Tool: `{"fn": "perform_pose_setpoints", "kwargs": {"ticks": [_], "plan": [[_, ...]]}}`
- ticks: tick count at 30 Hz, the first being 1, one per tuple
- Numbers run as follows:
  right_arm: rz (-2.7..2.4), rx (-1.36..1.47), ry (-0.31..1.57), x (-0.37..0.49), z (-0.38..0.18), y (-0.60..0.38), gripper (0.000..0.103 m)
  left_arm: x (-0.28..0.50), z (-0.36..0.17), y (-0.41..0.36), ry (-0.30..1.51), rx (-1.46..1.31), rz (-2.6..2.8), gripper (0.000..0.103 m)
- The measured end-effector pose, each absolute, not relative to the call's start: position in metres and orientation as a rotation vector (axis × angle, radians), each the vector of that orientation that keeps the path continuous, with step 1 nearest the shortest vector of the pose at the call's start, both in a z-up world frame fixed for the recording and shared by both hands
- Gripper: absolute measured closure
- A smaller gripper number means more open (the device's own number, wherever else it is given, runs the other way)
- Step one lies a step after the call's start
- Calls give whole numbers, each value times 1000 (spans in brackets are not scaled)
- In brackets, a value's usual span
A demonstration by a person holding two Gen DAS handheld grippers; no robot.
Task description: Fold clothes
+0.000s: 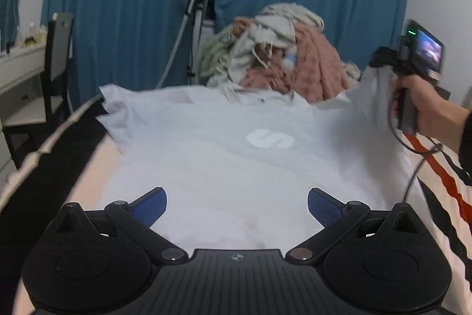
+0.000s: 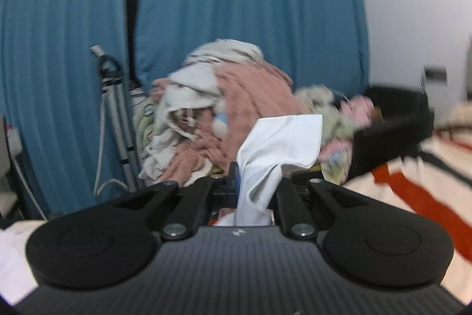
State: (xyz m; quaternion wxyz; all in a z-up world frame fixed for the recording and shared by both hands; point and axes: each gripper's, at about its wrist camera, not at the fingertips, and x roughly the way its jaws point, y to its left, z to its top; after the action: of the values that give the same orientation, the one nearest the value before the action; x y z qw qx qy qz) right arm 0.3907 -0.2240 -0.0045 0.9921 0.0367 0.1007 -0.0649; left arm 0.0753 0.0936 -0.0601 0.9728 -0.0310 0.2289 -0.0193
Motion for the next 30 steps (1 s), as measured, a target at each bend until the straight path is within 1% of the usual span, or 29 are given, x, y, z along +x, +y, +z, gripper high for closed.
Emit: {"fn": "perform_pose_setpoints", "kwargs": {"ticks": [3,5,10,14,17,18,19,20,21,22,23,26,30], "plan": [[-73,-17,217,396,-1,-158,96,66,-47,110,423,-28,-5,0],[-26,-51,245,405,-9,-115,96,71,-50,123,422,-55,15,0],[73,-101,332,432,-60,-30,97,86,-60,155,427,-142,64,0],[93,-143,380,453,-97,7,98,100,-71,169,428,-158,94,0],[120,-102,397,467,-105,8,95,102,-75,169,433,-165,100,0],[124,-94,404,466,-104,6,92,103,-76,169,435,-167,101,0],[129,-87,410,464,-103,4,85,103,-78,168,436,-169,103,0],[134,-80,412,462,-102,2,62,103,-79,168,438,-171,104,0],[145,-73,381,454,-98,-2,30,103,-80,167,439,-173,105,0],[155,-63,350,445,-94,-7,18,103,-82,167,441,-175,107,0],[163,-39,319,433,-89,-13,11,104,-83,166,442,-177,108,0],[180,22,311,403,-72,-35,12,104,-87,165,447,-183,113,0],[197,46,303,341,-54,-61,12,102,-89,161,448,-187,113,0]]}}
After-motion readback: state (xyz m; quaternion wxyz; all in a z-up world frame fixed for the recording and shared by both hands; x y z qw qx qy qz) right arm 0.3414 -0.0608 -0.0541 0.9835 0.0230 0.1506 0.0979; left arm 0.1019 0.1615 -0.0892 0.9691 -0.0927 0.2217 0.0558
